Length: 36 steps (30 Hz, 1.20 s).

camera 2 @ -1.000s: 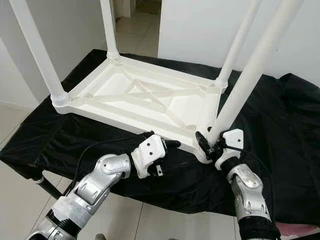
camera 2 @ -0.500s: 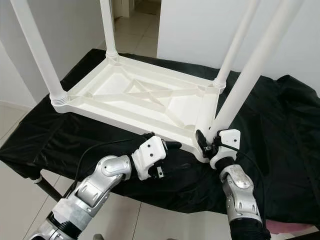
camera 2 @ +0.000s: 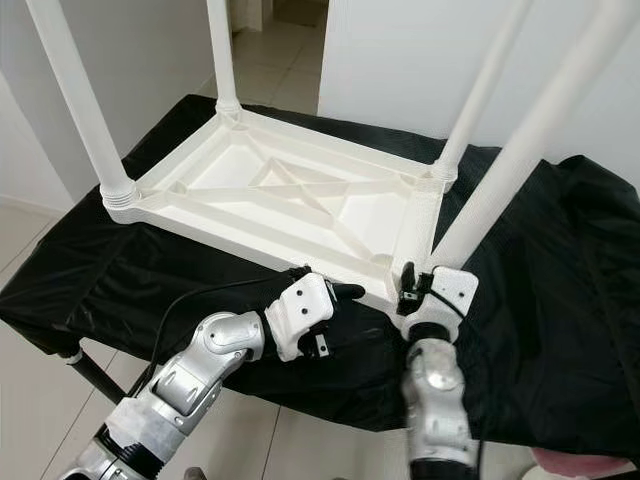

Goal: Building children table

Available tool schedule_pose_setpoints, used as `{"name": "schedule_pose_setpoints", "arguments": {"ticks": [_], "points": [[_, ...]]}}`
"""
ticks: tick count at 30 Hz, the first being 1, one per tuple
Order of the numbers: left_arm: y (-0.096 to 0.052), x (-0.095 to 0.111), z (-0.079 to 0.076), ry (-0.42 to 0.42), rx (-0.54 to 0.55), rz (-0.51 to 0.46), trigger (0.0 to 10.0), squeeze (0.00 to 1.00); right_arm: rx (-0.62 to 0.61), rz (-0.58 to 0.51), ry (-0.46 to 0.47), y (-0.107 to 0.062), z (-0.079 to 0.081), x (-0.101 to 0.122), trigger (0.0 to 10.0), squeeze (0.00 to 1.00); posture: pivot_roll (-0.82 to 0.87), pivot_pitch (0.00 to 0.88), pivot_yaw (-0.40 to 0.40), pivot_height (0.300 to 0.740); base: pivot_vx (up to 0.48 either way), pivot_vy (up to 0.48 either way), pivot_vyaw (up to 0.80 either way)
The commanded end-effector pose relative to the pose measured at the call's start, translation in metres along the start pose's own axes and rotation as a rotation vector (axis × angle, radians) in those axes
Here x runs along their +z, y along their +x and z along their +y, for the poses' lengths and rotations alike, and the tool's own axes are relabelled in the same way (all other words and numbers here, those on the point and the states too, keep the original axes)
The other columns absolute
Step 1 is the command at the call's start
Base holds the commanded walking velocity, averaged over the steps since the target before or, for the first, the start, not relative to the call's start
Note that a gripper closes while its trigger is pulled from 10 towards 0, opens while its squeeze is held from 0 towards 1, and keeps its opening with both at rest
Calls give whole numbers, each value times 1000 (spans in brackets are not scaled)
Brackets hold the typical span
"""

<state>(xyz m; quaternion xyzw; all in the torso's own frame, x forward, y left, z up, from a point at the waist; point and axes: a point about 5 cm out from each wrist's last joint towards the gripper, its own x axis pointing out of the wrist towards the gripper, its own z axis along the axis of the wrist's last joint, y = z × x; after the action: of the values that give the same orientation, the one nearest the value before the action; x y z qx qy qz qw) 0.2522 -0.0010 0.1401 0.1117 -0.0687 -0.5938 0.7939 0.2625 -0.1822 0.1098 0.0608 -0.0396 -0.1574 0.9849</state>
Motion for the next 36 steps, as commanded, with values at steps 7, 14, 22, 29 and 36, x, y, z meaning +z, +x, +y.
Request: {"name": "schedule_pose_setpoints", "arguments": {"ticks": [7,14,22,29,36], "points": [[5,1,-4,-2,-7,1,10000,0,-84,67,-16,-3,7,-9,10000,0,-87,0,-65,740,0,0,0],[7,4,1,11,-17,-5,10000,0,-42,18,-39,-3,3,-2,10000,0,-96,0,-41,740,0,0,0],[6,4,8,38,-13,2,10000,0,47,-33,-49,0,-2,6,10000,1000,-106,0,-41,740,0,0,0],[9,6,11,53,-3,-1,10000,0,138,-39,-61,1,-7,9,10000,690,-108,0,-26,740,0,0,0],[5,6,10,79,-24,14,10000,0,299,-42,-63,-2,-10,9,10000,0,-107,0,-18,740,0,0,0]]}}
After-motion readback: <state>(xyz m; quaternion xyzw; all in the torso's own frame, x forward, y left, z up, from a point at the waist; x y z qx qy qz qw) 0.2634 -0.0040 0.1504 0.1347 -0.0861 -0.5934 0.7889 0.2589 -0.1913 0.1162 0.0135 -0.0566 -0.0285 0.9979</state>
